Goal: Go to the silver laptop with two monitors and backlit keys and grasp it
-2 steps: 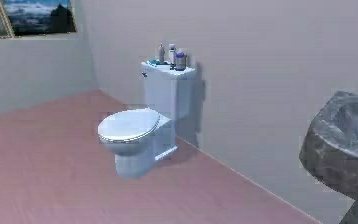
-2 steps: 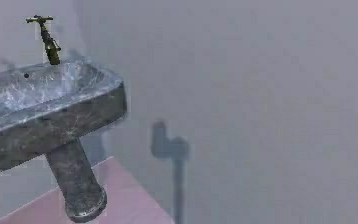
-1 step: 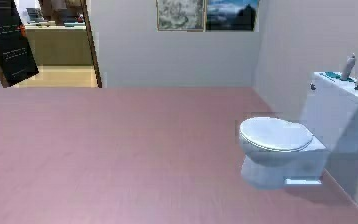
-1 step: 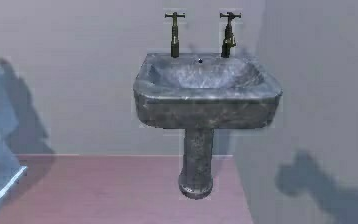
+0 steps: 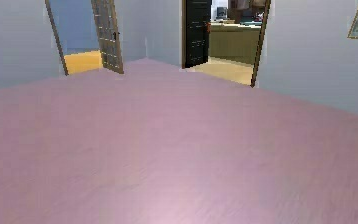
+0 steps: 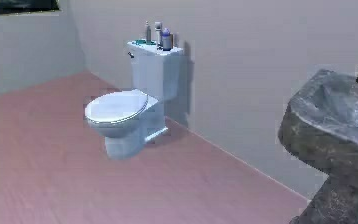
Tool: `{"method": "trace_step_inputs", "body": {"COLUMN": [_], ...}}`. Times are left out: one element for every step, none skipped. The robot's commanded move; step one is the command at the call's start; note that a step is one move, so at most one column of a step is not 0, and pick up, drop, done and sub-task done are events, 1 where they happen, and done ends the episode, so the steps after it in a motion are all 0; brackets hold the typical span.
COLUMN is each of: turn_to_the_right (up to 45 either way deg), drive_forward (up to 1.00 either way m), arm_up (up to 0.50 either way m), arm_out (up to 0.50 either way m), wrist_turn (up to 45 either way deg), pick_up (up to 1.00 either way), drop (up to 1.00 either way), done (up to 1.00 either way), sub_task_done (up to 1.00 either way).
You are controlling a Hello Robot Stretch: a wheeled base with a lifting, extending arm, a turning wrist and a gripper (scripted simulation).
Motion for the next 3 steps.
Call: {"method": "trace_step_inputs", "body": {"turn_to_the_right": [-24.0,0.0,0.0], "drive_forward": [0.0,1.0,1.0], "arm_up": [0.0,0.0,0.0], "arm_out": [0.0,0.0,0.0], "wrist_turn": [0.0,0.0,0.0], "pick_up": [0.0,0.0,0.0], "drop": [0.0,0.0,0.0], "done": [0.0,0.0,0.0], "sub_task_done": [0.0,0.0,0.0]}}
